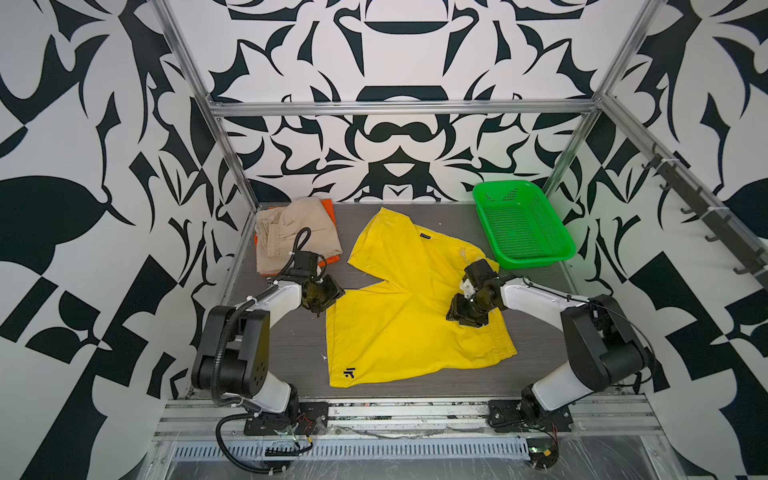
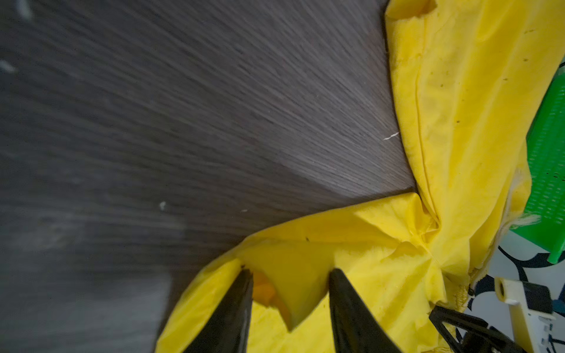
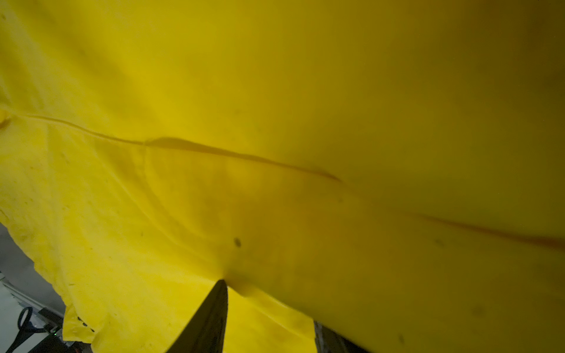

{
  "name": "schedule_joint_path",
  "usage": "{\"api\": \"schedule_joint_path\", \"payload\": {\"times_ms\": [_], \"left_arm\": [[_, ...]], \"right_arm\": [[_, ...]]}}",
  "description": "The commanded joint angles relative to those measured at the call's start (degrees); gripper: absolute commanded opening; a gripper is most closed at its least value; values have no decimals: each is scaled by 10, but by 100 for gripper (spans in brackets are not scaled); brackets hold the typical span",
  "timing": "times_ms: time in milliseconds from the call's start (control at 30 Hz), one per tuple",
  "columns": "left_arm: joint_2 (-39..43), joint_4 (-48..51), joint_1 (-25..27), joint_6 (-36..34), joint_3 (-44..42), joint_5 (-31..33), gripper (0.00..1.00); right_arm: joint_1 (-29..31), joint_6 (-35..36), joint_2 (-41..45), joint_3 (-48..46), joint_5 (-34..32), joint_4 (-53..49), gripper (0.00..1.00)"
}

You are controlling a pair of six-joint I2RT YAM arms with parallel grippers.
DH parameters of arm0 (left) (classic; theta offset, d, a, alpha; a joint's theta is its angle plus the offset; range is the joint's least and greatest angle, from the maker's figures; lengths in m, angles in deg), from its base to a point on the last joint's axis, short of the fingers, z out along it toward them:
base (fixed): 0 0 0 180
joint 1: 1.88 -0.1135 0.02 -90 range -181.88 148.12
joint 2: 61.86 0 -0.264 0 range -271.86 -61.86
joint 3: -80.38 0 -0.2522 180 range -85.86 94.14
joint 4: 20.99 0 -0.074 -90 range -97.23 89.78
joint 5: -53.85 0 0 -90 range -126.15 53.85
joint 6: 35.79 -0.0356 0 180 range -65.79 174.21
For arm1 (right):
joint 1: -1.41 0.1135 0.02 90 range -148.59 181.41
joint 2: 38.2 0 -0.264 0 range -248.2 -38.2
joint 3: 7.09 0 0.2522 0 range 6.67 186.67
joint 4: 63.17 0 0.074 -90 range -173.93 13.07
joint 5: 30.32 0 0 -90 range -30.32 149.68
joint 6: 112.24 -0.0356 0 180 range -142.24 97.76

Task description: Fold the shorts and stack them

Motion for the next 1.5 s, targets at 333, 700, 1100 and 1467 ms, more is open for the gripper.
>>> {"api": "schedule_joint_path", "payload": {"times_ms": [333,700,1100,1467], "left_arm": [[26,57,-30,-42,52,-2,1],[-28,101,-51,-83,65,-1,40],[-51,61,-29,-155,237,-48,51],[-320,70,17,-266,500,-149,60]], "right_arm": [[-41,-17,17,-54,-89,-95,49],[-38,-7,85,-47,-71,-114,50],[-28,51,29,147,-51,-39,51],[-29,90,-69,148,-38,26,51]]}}
